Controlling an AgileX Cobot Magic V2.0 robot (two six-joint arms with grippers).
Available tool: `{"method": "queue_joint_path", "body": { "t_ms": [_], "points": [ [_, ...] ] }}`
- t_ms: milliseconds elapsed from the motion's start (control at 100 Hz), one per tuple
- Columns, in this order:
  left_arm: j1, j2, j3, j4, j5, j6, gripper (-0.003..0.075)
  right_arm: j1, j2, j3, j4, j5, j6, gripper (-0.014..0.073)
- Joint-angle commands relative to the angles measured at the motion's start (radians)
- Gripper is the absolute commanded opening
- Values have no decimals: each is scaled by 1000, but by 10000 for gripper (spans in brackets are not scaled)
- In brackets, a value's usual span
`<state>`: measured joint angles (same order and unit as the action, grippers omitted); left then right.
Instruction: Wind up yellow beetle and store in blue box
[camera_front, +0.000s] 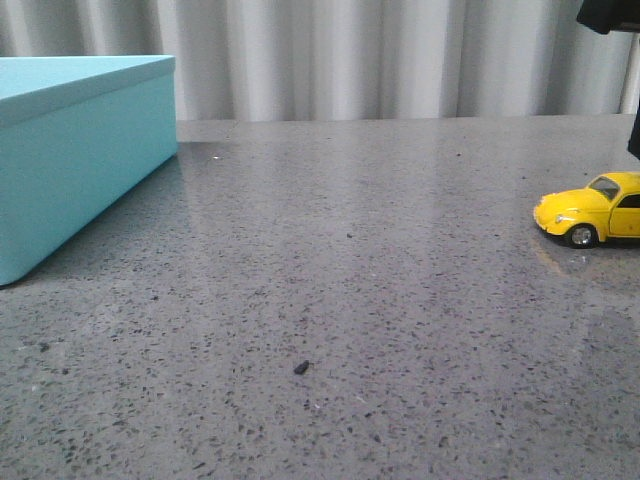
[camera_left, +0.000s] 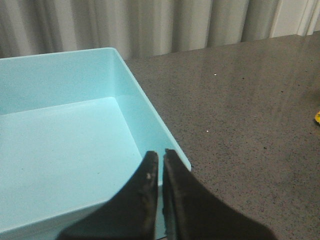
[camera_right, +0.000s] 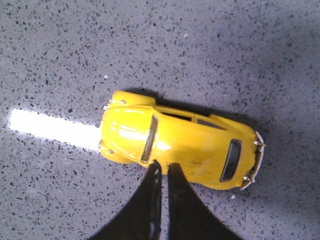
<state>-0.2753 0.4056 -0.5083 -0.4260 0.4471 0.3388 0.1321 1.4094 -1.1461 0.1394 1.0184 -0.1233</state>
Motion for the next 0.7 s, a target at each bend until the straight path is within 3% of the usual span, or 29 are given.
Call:
{"method": "queue_joint_path", "body": {
  "t_ms": [0, 690],
  "points": [
    [-6, 15, -26, -11, -74, -7, -21, 0, -18, -34, 8, -33, 2, -51],
    [-6, 15, -26, -11, -73, -7, -21, -24, 47, -30, -12, -60, 2, -51]
  ]
}}
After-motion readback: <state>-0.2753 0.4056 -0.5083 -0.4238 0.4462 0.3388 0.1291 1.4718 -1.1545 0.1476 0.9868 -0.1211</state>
